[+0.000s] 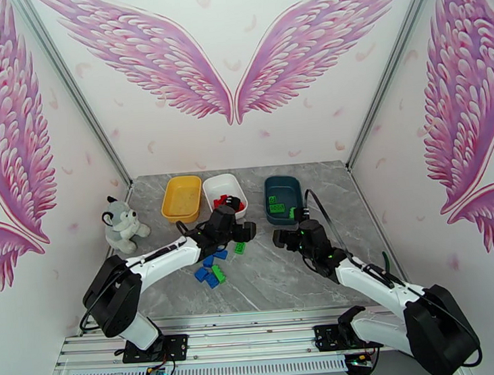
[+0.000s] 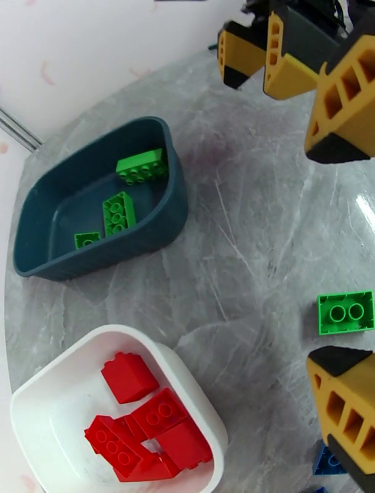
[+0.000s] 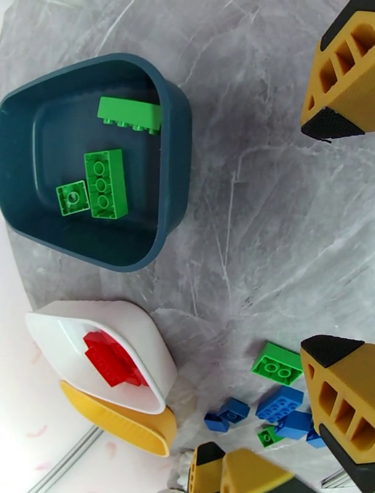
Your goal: Sort the legos into containers by color
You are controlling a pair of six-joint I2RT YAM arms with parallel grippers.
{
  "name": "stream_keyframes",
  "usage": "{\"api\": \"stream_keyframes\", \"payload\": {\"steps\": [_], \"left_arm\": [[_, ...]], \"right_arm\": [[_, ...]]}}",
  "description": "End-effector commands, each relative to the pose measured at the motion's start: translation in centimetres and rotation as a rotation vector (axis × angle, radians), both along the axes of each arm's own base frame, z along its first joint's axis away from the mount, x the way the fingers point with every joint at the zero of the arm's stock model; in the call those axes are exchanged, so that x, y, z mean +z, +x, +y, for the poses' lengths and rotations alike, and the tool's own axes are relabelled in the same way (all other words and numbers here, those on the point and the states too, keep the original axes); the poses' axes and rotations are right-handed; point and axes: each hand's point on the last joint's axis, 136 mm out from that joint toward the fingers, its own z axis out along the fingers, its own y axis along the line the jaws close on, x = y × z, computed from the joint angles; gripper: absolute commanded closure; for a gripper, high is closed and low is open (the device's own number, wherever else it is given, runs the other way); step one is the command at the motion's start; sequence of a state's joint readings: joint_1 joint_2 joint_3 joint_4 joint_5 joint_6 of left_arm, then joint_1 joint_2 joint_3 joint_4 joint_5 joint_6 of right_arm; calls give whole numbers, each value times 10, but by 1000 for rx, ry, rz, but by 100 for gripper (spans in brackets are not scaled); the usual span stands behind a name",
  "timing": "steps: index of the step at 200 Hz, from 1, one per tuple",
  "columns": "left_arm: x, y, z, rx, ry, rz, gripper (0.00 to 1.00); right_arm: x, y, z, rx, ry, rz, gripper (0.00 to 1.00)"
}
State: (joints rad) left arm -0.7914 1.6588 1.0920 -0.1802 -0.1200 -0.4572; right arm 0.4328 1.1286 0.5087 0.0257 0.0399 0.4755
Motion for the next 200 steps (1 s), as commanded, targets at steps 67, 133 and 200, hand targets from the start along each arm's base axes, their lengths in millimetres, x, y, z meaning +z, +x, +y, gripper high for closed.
{"api": "stream_keyframes", "payload": {"steps": [67,133,200], "left_arm": [[-76,-14,32,71,519,92,23],[-102,-15,19,12,419,193,26],[-110,-11,13,-1,397,223,50]], "right_arm": [[-15,-30,-10,-2,1,60,10],[-25,-28,-3,19,9,87,16],[-30,-25,0,25,6,99,21]]}}
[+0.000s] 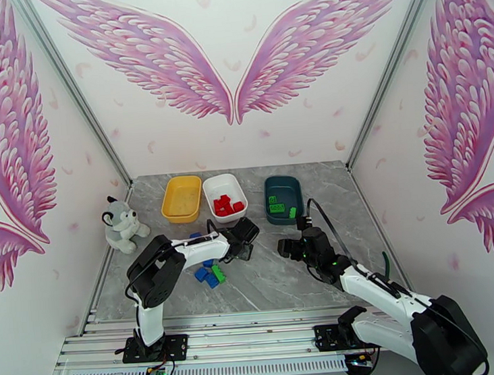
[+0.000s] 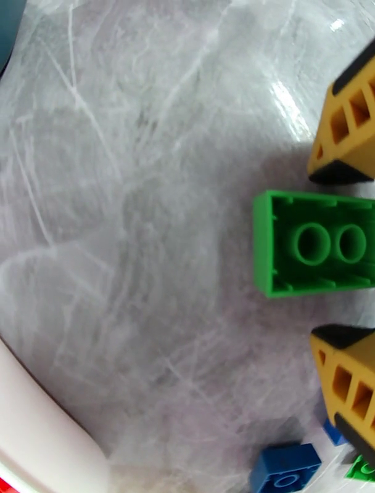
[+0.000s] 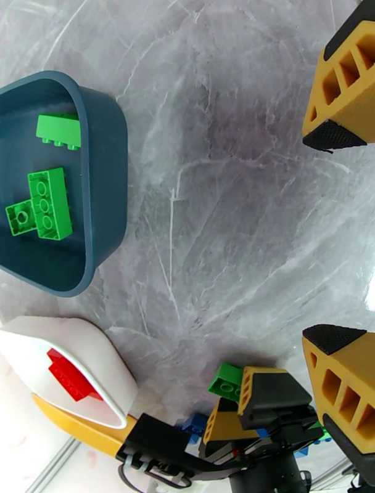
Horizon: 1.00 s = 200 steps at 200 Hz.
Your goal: Sort the legos into containers by color
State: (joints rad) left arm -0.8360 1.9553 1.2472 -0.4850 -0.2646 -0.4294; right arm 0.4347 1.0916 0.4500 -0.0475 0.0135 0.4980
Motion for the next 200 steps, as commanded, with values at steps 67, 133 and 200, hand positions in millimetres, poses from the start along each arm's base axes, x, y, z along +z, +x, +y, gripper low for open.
{"api": "stream_keyframes", "payload": {"steps": [67,133,200], "left_arm": [[14,14,-31,-27,-120,2,70],[78,48,-99,-129,-456,-51,72],[120,97,-147,-160,-593,-118,69]], "right_arm": [[-7,2,-2,-46,17,8,24],[-12,1,-8,-108,38,19,23],[-17,-5,-34,-228,-23,37,17]]}}
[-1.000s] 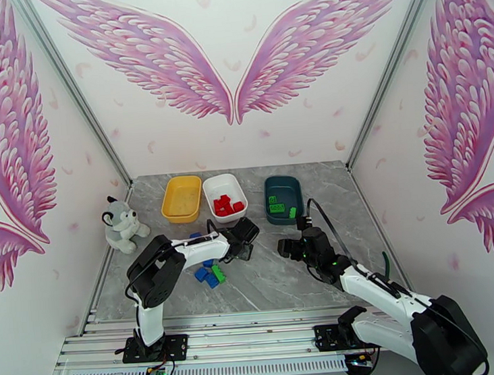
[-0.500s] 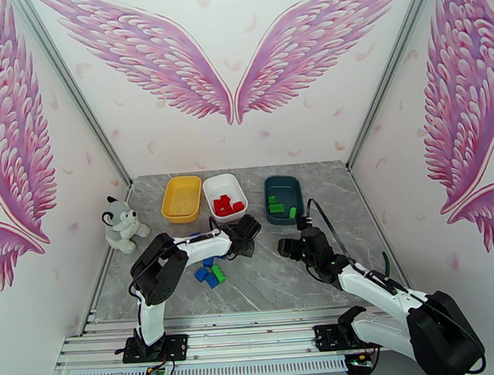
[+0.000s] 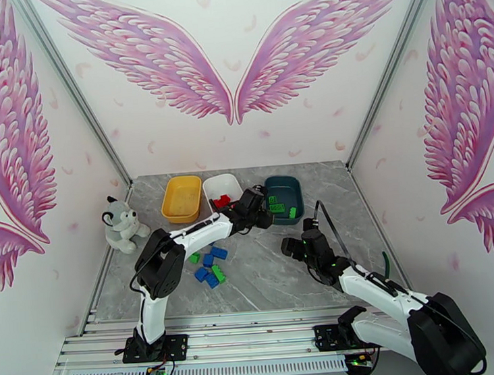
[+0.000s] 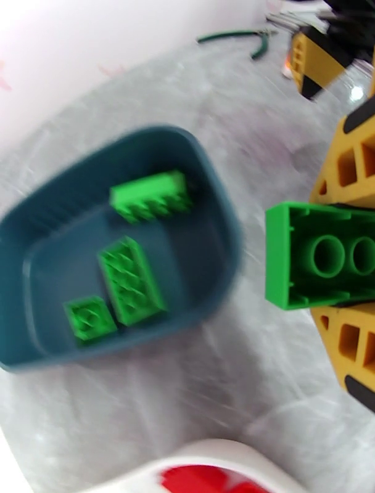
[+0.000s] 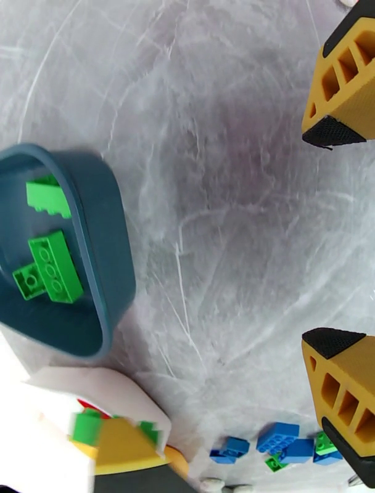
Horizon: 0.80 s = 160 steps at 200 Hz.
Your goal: Sort the legos into containers by color
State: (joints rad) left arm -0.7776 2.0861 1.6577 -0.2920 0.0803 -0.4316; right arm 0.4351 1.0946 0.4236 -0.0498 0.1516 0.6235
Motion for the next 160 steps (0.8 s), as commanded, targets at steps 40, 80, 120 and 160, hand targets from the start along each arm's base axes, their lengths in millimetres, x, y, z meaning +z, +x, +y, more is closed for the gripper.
{"api": "stream_keyframes", "payload": {"steps": [40,80,120,160], "left_arm": [[18,36,-50,-55,-122,-19,52],[25,43,-57,-52,-136,-37,33],[36,30,-30,-6,-83,-96,33],[52,9,28,116,15,-178,33]], "right_arm": [[-6,-11,-7,-17,-26,25,16],[-10,-14,-7,3,-39,41,16],[-6,-14,12,105,12,9,22],[7,-11,35,194,48,-32,28]]}}
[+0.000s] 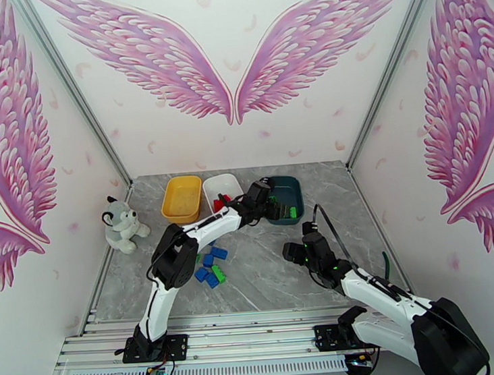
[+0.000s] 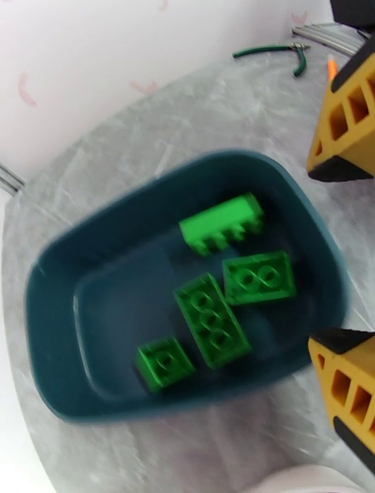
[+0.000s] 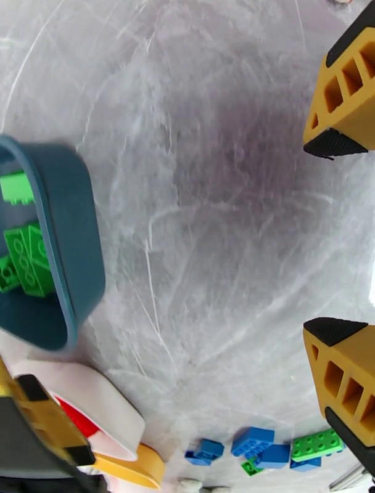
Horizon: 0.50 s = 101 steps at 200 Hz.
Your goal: Sort the legos into containers by color
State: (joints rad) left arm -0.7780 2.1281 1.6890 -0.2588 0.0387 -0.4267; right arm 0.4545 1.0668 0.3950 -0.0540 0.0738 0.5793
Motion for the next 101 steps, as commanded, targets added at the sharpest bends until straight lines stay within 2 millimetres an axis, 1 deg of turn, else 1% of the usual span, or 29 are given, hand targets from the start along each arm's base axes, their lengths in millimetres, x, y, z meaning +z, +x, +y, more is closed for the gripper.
{"api": "stream_keyframes", "payload": {"steps": [1,30,39,42,46,60,81,101], "left_arm": [[55,-5,34,92,15,-140,33],[58,-24,92,227,103,-178,33],[55,-31,111,274,136,-183,32],[59,-32,117,291,138,-190,32],[49,-38,128,308,167,-178,32],[47,-48,155,370,200,-181,31],[37,-63,195,465,233,-173,28],[23,-75,233,555,233,-144,27]], "right_arm": [[13,2,21,89,39,-48,28],[19,3,41,152,42,-61,31],[19,3,47,170,39,-62,31],[20,3,50,176,39,-64,31],[21,3,53,187,38,-66,31],[22,3,67,228,37,-71,31],[22,2,92,302,32,-76,29],[20,0,119,372,22,-67,29]]}}
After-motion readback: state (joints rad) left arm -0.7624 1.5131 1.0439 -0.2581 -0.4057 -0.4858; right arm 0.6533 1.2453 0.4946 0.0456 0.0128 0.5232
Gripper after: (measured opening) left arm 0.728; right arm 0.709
